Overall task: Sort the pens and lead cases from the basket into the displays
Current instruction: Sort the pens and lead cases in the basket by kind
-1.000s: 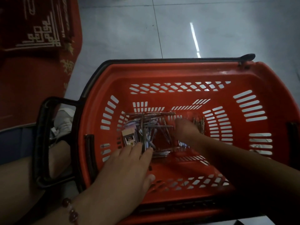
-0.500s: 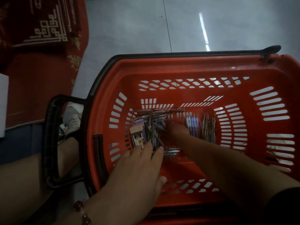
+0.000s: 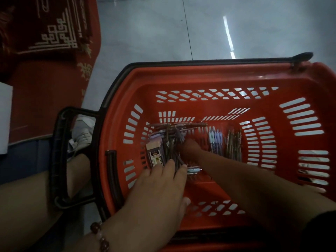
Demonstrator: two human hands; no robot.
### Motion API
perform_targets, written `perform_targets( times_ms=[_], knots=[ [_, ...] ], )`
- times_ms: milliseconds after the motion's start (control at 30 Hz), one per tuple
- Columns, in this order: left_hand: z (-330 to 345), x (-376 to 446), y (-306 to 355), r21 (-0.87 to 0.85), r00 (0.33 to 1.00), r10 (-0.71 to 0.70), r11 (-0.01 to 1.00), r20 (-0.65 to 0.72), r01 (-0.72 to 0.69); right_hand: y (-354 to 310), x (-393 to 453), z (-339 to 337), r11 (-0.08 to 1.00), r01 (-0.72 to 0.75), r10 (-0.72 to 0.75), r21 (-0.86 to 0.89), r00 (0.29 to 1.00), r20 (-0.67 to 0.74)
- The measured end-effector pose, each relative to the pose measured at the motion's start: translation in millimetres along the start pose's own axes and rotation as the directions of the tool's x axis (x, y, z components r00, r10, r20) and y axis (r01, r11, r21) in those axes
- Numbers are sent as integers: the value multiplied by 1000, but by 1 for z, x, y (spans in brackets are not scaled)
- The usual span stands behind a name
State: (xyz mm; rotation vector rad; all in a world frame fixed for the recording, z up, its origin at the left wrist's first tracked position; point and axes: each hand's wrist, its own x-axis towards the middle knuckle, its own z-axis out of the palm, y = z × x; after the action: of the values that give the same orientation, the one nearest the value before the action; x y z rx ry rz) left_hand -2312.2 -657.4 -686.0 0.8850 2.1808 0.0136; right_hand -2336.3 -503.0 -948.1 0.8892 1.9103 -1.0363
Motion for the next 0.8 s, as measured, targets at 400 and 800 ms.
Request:
perform_targets(
  times_ms=[400,800],
  knots=[
    [-3,3,-1,-18,1000,0,1000,21,1,-12,-10,8,999,-44,45,10,994,-95],
    [0,5,2,-12,1000,-2,1000,11,3,-18,-24,16,998,-41,41,51,999,2]
  ],
)
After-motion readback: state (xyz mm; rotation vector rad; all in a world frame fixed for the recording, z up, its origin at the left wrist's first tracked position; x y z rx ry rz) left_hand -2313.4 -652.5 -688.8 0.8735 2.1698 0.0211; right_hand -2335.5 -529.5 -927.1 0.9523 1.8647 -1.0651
